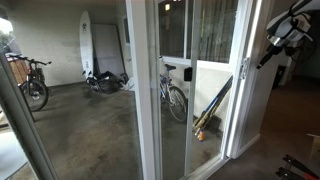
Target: Slide the glass door to the left
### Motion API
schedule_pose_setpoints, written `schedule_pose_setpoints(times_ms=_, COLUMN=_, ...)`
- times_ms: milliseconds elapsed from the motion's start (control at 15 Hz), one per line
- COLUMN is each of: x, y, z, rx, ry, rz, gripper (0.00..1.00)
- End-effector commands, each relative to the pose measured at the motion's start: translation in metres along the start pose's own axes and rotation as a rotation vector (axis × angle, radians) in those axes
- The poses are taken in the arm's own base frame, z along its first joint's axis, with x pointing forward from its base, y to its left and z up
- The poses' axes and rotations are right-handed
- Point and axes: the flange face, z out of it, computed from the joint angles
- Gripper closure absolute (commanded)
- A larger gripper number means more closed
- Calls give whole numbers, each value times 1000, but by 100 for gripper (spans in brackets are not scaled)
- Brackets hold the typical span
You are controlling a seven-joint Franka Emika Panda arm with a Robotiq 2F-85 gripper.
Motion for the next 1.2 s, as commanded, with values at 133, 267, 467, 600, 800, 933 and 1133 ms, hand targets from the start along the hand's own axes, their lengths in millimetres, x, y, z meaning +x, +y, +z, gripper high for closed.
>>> schedule_pose_setpoints(times_ms=133, x=-1, y=-23, z=21, rx=-32, ry=144, rz=-39, gripper=0)
schedule_pose_setpoints(times_ms=267, x=-1, y=-31, z=26, rx=-18, ry=207, rz=-31, gripper=0)
schedule_pose_setpoints(times_ms=467, x=0, y=-35, z=25, rx=27, ry=307, rz=23, gripper=0)
schedule_pose_setpoints(times_ms=600, x=-1, y=-35, z=26, rx=37, ry=347, rz=46, gripper=0)
schedule_pose_setpoints(times_ms=800, x=-4, y=-36, z=32, rx=35, ry=364, rz=55, gripper=0)
schedule_pose_setpoints(times_ms=933, x=0, y=-34, z=34, rx=29, ry=332, rz=67, gripper=0)
schedule_pose_setpoints(times_ms=1133, x=-4, y=-35, z=37, rx=33, ry=322, rz=68, gripper=0)
